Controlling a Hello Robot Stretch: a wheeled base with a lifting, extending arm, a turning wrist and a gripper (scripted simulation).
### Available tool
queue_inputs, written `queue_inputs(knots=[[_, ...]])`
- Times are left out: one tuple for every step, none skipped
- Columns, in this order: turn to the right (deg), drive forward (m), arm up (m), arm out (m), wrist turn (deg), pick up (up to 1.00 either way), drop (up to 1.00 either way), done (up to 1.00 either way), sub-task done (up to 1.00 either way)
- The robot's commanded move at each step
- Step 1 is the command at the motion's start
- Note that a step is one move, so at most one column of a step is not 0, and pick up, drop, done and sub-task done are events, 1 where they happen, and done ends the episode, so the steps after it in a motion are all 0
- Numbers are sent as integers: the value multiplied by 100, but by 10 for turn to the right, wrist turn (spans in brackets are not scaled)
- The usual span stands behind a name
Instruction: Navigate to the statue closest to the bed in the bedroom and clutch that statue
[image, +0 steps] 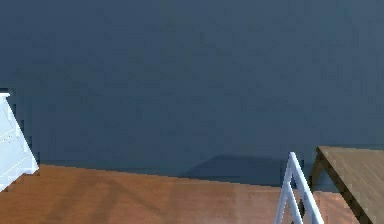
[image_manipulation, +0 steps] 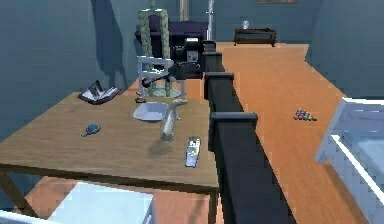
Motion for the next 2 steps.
queue_inputs(knots=[[0, 0, -24, 0, 0, 0, 0, 0, 0], [0, 0, 0, 0, 0, 100, 0, 0, 0]])
